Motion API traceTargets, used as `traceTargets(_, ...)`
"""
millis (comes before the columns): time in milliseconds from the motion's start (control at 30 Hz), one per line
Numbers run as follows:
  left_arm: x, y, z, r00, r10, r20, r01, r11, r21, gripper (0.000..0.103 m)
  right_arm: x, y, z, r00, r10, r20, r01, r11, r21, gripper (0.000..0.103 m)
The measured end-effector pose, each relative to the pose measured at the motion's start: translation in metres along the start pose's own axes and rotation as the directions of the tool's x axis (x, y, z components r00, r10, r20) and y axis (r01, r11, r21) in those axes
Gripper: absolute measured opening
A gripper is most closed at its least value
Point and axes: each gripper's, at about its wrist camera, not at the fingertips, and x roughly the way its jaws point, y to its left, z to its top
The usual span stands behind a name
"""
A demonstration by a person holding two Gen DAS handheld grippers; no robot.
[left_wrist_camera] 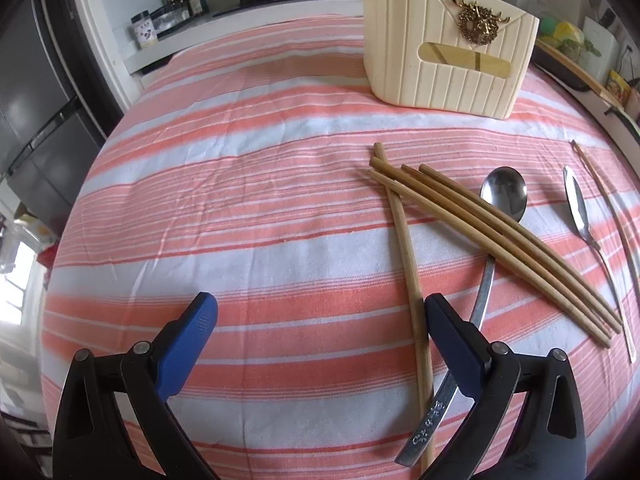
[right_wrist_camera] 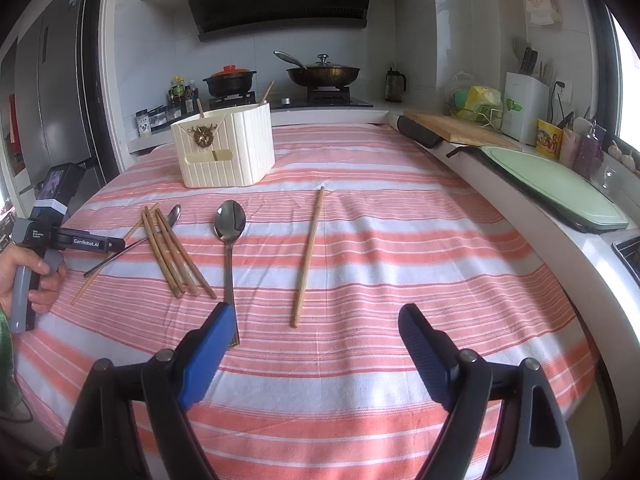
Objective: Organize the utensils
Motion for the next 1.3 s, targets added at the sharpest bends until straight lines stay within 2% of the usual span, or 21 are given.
traceTargets(100, 0.003, 0.001, 0.006, 1.000, -0.004, -0.014, 0.003, 1.000, -0.016, 0.096, 0.008, -0.007, 0.008, 1.000, -0.013, -0.028, 0.012, 1.000, -0.012, 0.085)
traceTargets(167, 0.004, -0.003, 0.011, 0.999, -0.032, -0.022, 0.031, 0.999, -0.013, 0.080, 0.014, -0.012, 0.013, 0.999, -0.016, -0.052, 0.015, 1.000, -0.010, 0.085)
traceTargets(200, 0.003, -0.006, 0.014, 0.999, -0.040, -0.025, 0.040, 0.999, -0.006, 0.075, 0.015, -0.014, 0.016, 0.998, -0.012, -0.059, 0.012, 1.000, -0.004, 0.085)
traceTargets(233, 0.003, -0.008, 0.015, 0.998, -0.049, -0.028, 0.049, 0.999, 0.002, 0.066, 0.016, -0.015, 0.018, 0.998, -0.007, -0.063, 0.007, 1.000, -0.001, 0.085)
traceTargets(267, 0.002, -0.010, 0.017, 0.997, -0.066, -0.031, 0.066, 0.998, 0.007, 0.051, 0.017, -0.015, 0.020, 0.998, -0.002, -0.065, 0.002, 1.000, -0.003, 0.085)
traceTargets(300, 0.001, -0.012, 0.017, 0.997, -0.075, -0.030, 0.076, 0.997, 0.010, 0.042, 0.017, -0.014, 0.022, 0.998, 0.004, -0.064, -0.004, 1.000, -0.007, 0.085)
traceTargets(367, -0.002, -0.015, 0.017, 0.999, -0.033, -0.020, 0.034, 0.999, 0.026, 0.009, 0.016, -0.010, 0.023, 0.998, 0.014, -0.062, -0.015, 1.000, -0.014, 0.083)
traceTargets(400, -0.002, -0.013, 0.016, 0.999, -0.027, -0.020, 0.028, 0.999, 0.025, 0.007, 0.017, -0.008, 0.023, 0.998, 0.021, -0.065, -0.022, 1.000, -0.015, 0.081)
traceTargets(433, -0.003, -0.010, 0.014, 0.999, -0.044, -0.022, 0.044, 0.999, 0.008, 0.006, 0.017, -0.007, 0.022, 0.997, 0.027, -0.069, -0.028, 0.999, -0.015, 0.080)
traceTargets(500, -0.006, -0.001, 0.011, 0.998, -0.062, -0.024, 0.062, 0.998, -0.034, 0.006, 0.020, -0.004, 0.021, 0.995, 0.036, -0.088, -0.038, 0.999, -0.016, 0.070)
traceTargets(533, -0.008, 0.004, 0.009, 0.998, -0.059, -0.024, 0.058, 0.997, -0.052, 0.005, 0.021, -0.002, 0.020, 0.994, 0.044, -0.098, -0.046, 0.999, -0.018, 0.067)
traceTargets(600, -0.013, 0.016, 0.001, 0.999, -0.046, -0.023, 0.044, 0.995, -0.085, 0.005, 0.025, 0.003, 0.019, 0.991, 0.063, -0.118, -0.067, 0.997, -0.030, 0.054)
traceTargets(767, -0.029, 0.037, -0.026, 0.999, -0.023, -0.029, 0.020, 0.994, -0.110, 0.005, 0.042, 0.010, 0.023, 0.981, 0.102, -0.167, -0.113, 0.992, -0.060, 0.045)
traceTargets(867, -0.040, 0.046, -0.043, 0.999, -0.027, -0.033, 0.023, 0.993, -0.116, 0.006, 0.061, 0.006, 0.030, 0.967, 0.124, -0.220, -0.134, 0.991, -0.029, 0.045)
traceTargets(967, -0.048, 0.048, -0.057, 0.999, -0.043, -0.032, 0.039, 0.992, -0.121, 0.006, 0.078, 0.002, 0.038, 0.964, 0.107, -0.245, -0.115, 0.993, -0.021, 0.045)
traceTargets(1100, -0.054, 0.045, -0.063, 0.999, -0.048, -0.018, 0.046, 0.993, -0.111, 0.008, 0.105, 0.006, 0.048, 0.928, 0.137, -0.346, -0.153, 0.988, -0.019, 0.045)
traceTargets(1133, -0.054, 0.046, -0.064, 0.998, -0.057, -0.017, 0.055, 0.992, -0.111, 0.013, 0.110, 0.011, 0.048, 0.923, 0.128, -0.363, -0.152, 0.988, -0.039, 0.045)
traceTargets(1167, -0.054, 0.047, -0.064, 0.997, -0.075, -0.018, 0.073, 0.991, -0.114, 0.024, 0.114, 0.016, 0.048, 0.917, 0.123, -0.379, -0.160, 0.985, -0.066, 0.045)
traceTargets(1267, -0.056, 0.054, -0.063, 0.992, -0.128, -0.016, 0.124, 0.983, -0.131, 0.047, 0.122, 0.026, 0.046, 0.892, 0.114, -0.437, -0.176, 0.979, -0.105, 0.045)
traceTargets(1300, -0.057, 0.057, -0.062, 0.990, -0.141, -0.016, 0.138, 0.981, -0.134, 0.050, 0.122, 0.026, 0.047, 0.890, 0.113, -0.442, -0.178, 0.978, -0.109, 0.045)
